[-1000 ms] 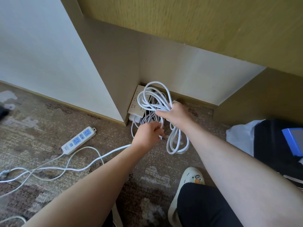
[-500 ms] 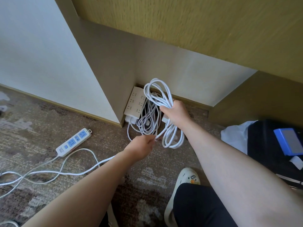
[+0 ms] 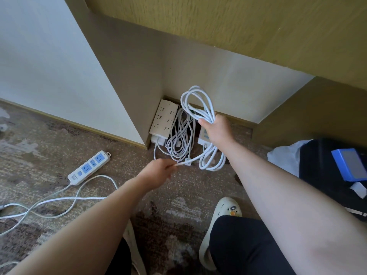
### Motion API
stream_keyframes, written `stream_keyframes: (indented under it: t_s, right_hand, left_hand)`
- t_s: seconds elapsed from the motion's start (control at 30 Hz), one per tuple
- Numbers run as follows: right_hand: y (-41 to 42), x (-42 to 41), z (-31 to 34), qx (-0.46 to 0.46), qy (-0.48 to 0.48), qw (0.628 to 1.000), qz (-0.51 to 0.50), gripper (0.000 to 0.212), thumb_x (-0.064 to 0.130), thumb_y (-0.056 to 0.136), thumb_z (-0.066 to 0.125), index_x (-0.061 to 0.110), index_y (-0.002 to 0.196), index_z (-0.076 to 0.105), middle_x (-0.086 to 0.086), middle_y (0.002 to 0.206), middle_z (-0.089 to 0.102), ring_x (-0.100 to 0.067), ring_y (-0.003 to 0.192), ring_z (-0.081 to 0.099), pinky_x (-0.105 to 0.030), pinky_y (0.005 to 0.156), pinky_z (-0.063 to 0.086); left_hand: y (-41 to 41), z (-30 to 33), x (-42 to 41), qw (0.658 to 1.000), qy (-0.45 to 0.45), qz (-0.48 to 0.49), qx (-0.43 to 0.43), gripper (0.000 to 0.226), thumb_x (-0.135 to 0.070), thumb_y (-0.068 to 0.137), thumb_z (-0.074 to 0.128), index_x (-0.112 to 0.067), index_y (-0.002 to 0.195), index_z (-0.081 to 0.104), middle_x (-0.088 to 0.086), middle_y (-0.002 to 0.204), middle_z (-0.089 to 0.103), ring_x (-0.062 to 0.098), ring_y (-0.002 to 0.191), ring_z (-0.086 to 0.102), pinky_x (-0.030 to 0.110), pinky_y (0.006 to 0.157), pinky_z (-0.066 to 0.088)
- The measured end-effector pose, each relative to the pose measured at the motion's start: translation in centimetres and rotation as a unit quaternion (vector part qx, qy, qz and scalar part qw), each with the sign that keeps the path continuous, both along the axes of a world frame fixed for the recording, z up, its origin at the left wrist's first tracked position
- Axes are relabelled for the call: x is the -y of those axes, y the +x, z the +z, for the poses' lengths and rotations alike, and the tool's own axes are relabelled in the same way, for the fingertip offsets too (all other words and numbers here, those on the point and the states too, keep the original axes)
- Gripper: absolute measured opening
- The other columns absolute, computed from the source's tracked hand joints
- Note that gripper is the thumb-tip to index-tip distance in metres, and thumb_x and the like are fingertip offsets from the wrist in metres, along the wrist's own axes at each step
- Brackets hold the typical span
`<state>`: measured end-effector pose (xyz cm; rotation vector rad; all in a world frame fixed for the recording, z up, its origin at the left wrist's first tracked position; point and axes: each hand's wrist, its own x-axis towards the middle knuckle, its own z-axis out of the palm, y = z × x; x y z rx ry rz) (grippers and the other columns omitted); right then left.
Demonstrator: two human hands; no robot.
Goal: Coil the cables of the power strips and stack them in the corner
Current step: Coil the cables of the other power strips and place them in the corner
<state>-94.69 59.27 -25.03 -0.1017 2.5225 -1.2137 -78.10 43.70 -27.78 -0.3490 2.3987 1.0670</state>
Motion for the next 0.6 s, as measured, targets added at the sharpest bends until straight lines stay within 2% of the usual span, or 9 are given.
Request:
stream_keyframes:
  t_s: [0.1,0.17,0.3,0.37,0.47,0.53,0.6]
  right_hand:
    - [-0.4,-0.4,0.4,-0.012,-0.013,1.000,-0.018,0.026,0.035,0.095,0.066,0.028,0.075,0.051,0.005,0.066,0.054,-0.010,0.052,0.049,-0.010,0.035,0.031]
    - [-0.7,-1.0,0.8,-0.021,-0.009,0.999,-0.027,0.025,0.036,0.095,0.066,0.028,0.075,0.052,0.005,0.068,0.056,-0.010,0.054,0.052,-0.013,0.037,0.034]
    - [-1.2,-2.2,0.8,-0.029,-0.003,0.999,-0.038,0.025,0.037,0.094,0.067,0.027,0.076,0.054,0.004,0.068,0.058,-0.011,0.055,0.054,-0.021,0.045,0.037]
    - [-1.0,-2.0,0.5,-0.026,0.010,0.999,-0.024,0.024,0.038,0.094,0.067,0.025,0.077,0.055,0.002,0.070,0.061,-0.014,0.058,0.057,-0.024,0.049,0.039]
    - [-0.5,-1.0,0.0,-0.024,0.022,0.999,0.032,0.016,0.036,0.093,0.068,0.025,0.084,0.060,-0.001,0.074,0.064,-0.018,0.061,0.057,-0.026,0.053,0.043]
    - [-0.2,-0.5,-0.2,-0.038,0.057,0.994,0.089,0.019,0.037,0.092,0.069,0.029,0.081,0.057,0.002,0.071,0.063,-0.015,0.055,0.054,-0.025,0.048,0.043]
    - [0.0,-0.4,-0.4,-0.057,0.105,0.983,0.138,0.023,0.040,0.092,0.069,0.030,0.078,0.054,0.004,0.067,0.062,-0.013,0.049,0.054,-0.026,0.045,0.041]
  left_hand:
    - [1.1,-0.4,3.1,1.000,-0.005,0.026,0.003,0.023,-0.032,0.099,0.049,-0.020,0.094,0.068,-0.003,0.070,0.062,0.010,0.056,0.052,0.026,0.055,0.043]
    - [2.2,-0.5,5.5,0.999,-0.012,0.045,0.011,0.025,-0.032,0.098,0.051,-0.016,0.094,0.069,-0.003,0.068,0.059,0.013,0.060,0.052,0.028,0.059,0.042]
    - [5.7,-0.7,10.5,0.993,0.011,0.110,0.051,0.016,-0.032,0.095,0.056,-0.031,0.086,0.069,0.002,0.072,0.058,0.019,0.070,0.054,0.031,0.066,0.043]
    - [6.4,-0.4,11.0,0.992,0.004,0.115,0.060,0.017,-0.031,0.096,0.056,-0.032,0.086,0.070,0.003,0.071,0.056,0.018,0.067,0.050,0.031,0.063,0.040]
    - [4.5,1.2,8.4,0.997,-0.049,0.028,0.046,0.020,-0.038,0.095,0.056,-0.032,0.079,0.066,-0.004,0.065,0.054,0.011,0.058,0.046,0.026,0.054,0.035]
    - [2.0,3.1,5.6,0.998,-0.057,-0.029,-0.009,0.024,-0.043,0.094,0.055,-0.028,0.080,0.067,-0.007,0.063,0.057,0.009,0.054,0.048,0.026,0.052,0.036]
    - [-0.1,5.0,3.1,0.992,-0.057,-0.070,-0.092,0.024,-0.044,0.094,0.054,-0.028,0.088,0.070,-0.009,0.067,0.063,0.005,0.059,0.055,0.026,0.055,0.042]
